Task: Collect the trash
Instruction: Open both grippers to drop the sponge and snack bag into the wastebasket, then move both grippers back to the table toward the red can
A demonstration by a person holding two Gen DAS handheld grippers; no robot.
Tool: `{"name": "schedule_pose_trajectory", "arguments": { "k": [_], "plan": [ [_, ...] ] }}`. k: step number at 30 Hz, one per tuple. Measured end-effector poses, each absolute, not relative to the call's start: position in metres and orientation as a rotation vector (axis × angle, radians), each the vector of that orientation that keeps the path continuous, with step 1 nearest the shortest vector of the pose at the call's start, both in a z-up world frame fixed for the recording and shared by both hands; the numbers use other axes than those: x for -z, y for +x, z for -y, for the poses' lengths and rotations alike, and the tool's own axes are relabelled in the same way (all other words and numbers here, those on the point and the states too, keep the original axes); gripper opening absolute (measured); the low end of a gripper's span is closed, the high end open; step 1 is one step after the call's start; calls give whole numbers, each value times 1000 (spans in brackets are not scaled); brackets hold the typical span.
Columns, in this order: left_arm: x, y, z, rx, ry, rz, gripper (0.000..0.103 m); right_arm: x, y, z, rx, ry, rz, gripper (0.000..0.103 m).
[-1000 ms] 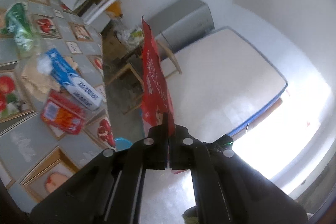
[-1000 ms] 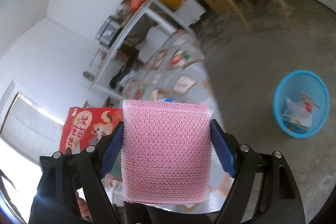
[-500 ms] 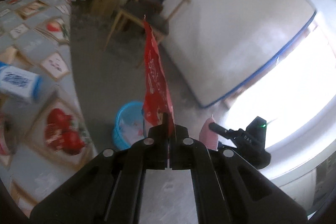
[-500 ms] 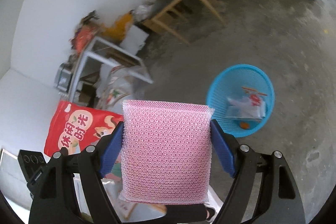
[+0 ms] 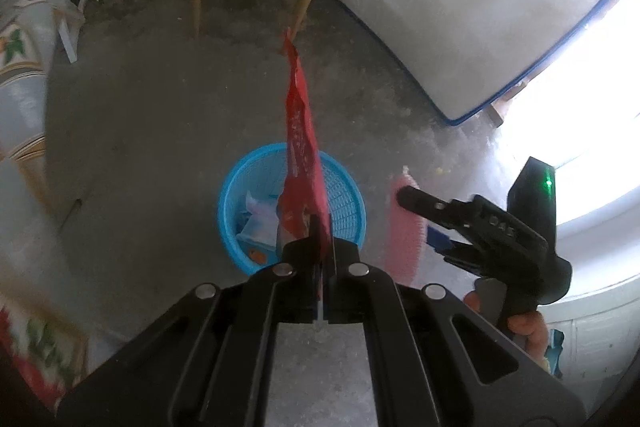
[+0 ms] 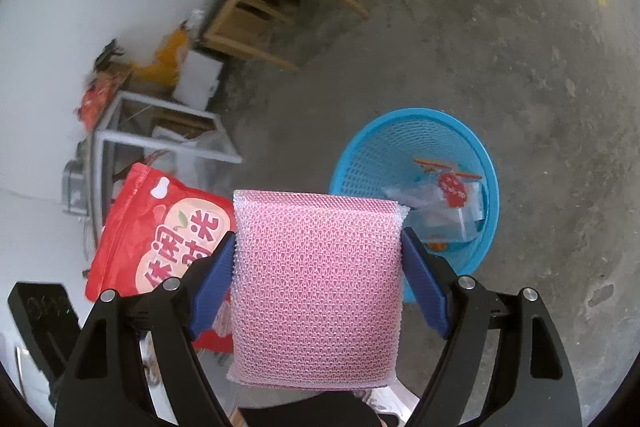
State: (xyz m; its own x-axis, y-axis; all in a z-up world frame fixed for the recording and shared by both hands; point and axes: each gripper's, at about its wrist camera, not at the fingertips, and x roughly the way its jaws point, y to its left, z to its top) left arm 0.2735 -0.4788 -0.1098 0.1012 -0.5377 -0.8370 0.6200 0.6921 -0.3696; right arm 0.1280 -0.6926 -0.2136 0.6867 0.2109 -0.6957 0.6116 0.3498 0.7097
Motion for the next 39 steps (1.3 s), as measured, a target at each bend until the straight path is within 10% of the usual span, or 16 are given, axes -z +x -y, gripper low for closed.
{"name": "schedule_pose_trajectory", "arguments": {
  "k": [4,21,39],
  "plan": [
    [132,290,494,794,96,-1200,58,266,151,711,365,1275,-865,81],
    [41,254,396,876,49,-1084,69,301,115,713,458,1293,-886,82],
    [-39,178,151,604,-75,-799,80,165,62,651,317,1031,-720,82]
  ]
}}
